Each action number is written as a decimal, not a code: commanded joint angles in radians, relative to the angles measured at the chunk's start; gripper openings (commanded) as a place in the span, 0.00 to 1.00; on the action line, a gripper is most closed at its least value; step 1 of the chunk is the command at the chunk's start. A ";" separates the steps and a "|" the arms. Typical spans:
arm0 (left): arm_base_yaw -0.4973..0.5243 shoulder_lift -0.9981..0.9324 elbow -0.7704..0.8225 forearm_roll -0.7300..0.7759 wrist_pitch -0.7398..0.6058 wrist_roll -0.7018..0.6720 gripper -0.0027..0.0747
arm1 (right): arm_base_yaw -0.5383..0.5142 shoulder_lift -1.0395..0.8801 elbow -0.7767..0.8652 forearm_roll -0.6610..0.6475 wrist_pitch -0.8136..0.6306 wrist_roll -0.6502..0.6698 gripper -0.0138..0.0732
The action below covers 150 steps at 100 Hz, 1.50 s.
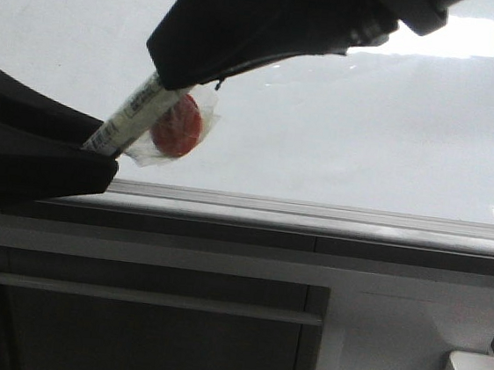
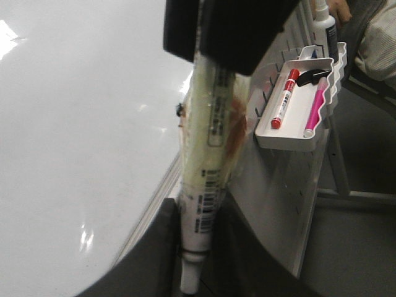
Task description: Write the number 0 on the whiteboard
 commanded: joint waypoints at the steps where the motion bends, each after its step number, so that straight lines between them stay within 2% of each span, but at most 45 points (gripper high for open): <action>1: -0.007 -0.018 -0.021 -0.119 -0.095 -0.018 0.02 | -0.006 -0.011 -0.028 -0.020 -0.049 -0.012 0.14; 5: -0.007 -0.018 -0.021 -0.142 -0.107 -0.018 0.04 | -0.006 -0.011 -0.028 -0.020 -0.047 -0.012 0.07; 14: -0.007 -0.018 -0.021 -0.153 -0.157 -0.018 0.22 | -0.006 -0.011 -0.028 -0.020 -0.045 -0.012 0.08; 23: -0.007 -0.018 -0.021 -0.169 -0.201 -0.018 0.51 | -0.008 -0.011 -0.028 -0.020 -0.047 -0.012 0.08; 26: -0.007 -0.021 -0.021 -0.177 -0.205 -0.018 0.57 | -0.008 -0.011 -0.028 -0.020 -0.049 -0.012 0.08; 30: -0.007 -0.025 -0.021 -0.190 -0.205 -0.018 0.64 | -0.014 -0.011 -0.028 -0.020 -0.048 -0.012 0.08; 35: -0.007 -0.031 -0.021 -0.190 -0.205 -0.018 0.66 | -0.021 -0.011 -0.028 -0.020 -0.048 -0.012 0.08; 66: -0.007 -0.217 -0.021 -0.218 -0.168 -0.018 0.64 | -0.148 -0.011 -0.028 -0.020 -0.079 -0.012 0.08; 74: -0.007 -0.289 -0.021 -0.294 -0.107 -0.018 0.58 | -0.174 -0.017 -0.028 -0.020 -0.108 -0.012 0.08; 83: -0.007 -0.372 -0.021 -0.419 -0.045 -0.018 0.43 | -0.176 -0.017 -0.028 -0.020 -0.171 -0.012 0.08; 93: -0.007 -0.437 -0.021 -0.549 -0.015 -0.003 0.17 | -0.176 -0.006 -0.028 -0.020 -0.254 -0.012 0.08; 100: -0.007 -0.461 -0.021 -0.591 -0.009 0.052 0.00 | -0.176 -0.002 -0.028 -0.020 -0.256 -0.012 0.08; 109: -0.007 -0.465 -0.021 -0.607 -0.009 0.105 0.01 | -0.176 -0.002 -0.028 -0.020 -0.260 -0.012 0.08; 134: -0.007 -0.465 -0.021 -0.631 -0.008 0.109 0.01 | -0.176 0.010 -0.052 -0.033 -0.179 -0.012 0.08; 150: -0.007 -0.465 -0.021 -0.634 -0.008 0.109 0.01 | -0.176 0.013 -0.055 -0.036 -0.207 -0.012 0.07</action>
